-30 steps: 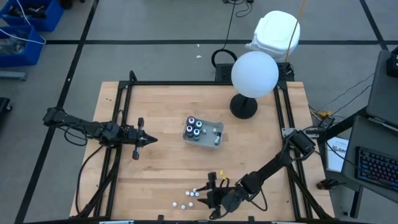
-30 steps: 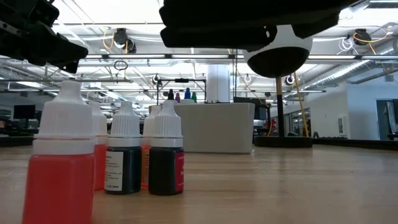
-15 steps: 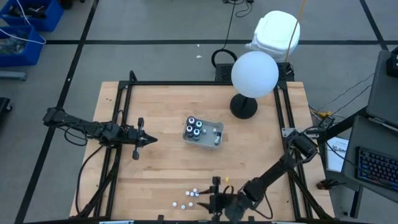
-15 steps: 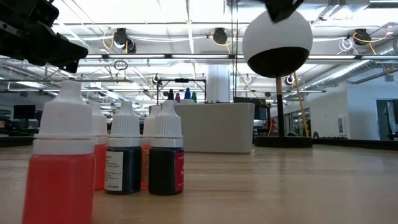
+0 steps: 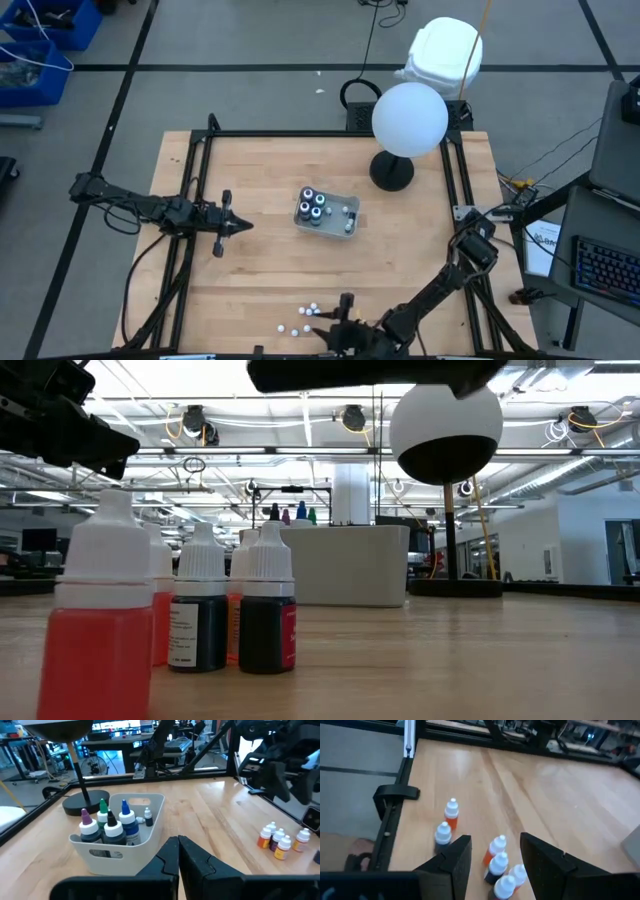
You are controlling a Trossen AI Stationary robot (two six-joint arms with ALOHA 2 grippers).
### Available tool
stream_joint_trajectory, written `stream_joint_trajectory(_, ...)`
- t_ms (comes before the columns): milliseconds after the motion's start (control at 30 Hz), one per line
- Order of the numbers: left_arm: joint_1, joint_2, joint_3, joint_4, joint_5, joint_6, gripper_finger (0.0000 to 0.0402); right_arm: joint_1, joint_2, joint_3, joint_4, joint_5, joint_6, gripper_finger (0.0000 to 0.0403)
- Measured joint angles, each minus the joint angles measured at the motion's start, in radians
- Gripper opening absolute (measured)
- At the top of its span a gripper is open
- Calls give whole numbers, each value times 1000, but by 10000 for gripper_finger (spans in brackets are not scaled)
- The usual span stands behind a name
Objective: Pick & Place food coloring
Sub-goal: Put the small red food coloring bottle into the gray bin
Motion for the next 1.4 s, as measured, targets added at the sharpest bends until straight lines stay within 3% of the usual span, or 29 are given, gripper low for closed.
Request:
stream_joint_trajectory(300, 0, 0, 0, -13, 3, 0, 10, -5, 4, -5, -110, -1, 220, 157)
stream_joint_trajectory(1400, 0, 0, 0, -33, 3, 1, 10, -56, 50, -34, -104, -110, 379, 157)
